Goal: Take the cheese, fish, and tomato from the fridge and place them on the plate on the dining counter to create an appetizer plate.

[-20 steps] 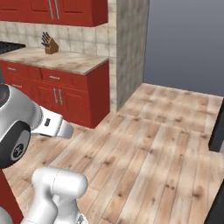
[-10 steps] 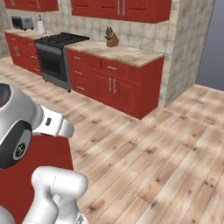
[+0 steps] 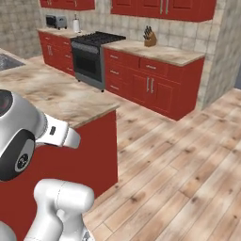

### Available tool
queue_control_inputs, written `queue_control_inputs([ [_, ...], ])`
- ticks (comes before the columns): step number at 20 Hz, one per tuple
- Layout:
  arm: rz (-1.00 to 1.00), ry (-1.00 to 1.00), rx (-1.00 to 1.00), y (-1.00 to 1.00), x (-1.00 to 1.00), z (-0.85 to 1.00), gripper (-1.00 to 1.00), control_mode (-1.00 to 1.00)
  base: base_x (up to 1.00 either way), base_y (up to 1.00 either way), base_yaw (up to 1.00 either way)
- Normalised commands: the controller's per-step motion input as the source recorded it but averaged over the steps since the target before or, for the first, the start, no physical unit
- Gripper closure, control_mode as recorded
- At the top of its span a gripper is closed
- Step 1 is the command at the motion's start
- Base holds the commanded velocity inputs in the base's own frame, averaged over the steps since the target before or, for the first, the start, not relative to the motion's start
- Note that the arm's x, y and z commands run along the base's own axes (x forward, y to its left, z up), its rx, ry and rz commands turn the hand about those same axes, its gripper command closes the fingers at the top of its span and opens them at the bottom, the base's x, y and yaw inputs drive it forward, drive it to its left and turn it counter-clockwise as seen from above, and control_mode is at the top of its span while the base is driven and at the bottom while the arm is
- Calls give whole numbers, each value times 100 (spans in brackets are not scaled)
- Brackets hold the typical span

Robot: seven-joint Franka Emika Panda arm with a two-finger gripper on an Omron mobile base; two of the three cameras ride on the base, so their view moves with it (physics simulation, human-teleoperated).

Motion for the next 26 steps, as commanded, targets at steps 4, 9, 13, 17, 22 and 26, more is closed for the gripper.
queue_control_inputs([
  [4,0,0,0,0,0,0,100,100,-100,100,16],
  [9,0,0,0,0,0,0,100,100,-100,100,9],
  [13,0,0,0,0,0,0,100,100,-100,100,0],
  [17,0,0,0,0,0,0,100,100,-53,100,-11],
  [22,0,0,0,0,0,0,100,100,-5,100,-37],
  [26,0,0,0,0,0,0,100,100,0,99,-54],
])
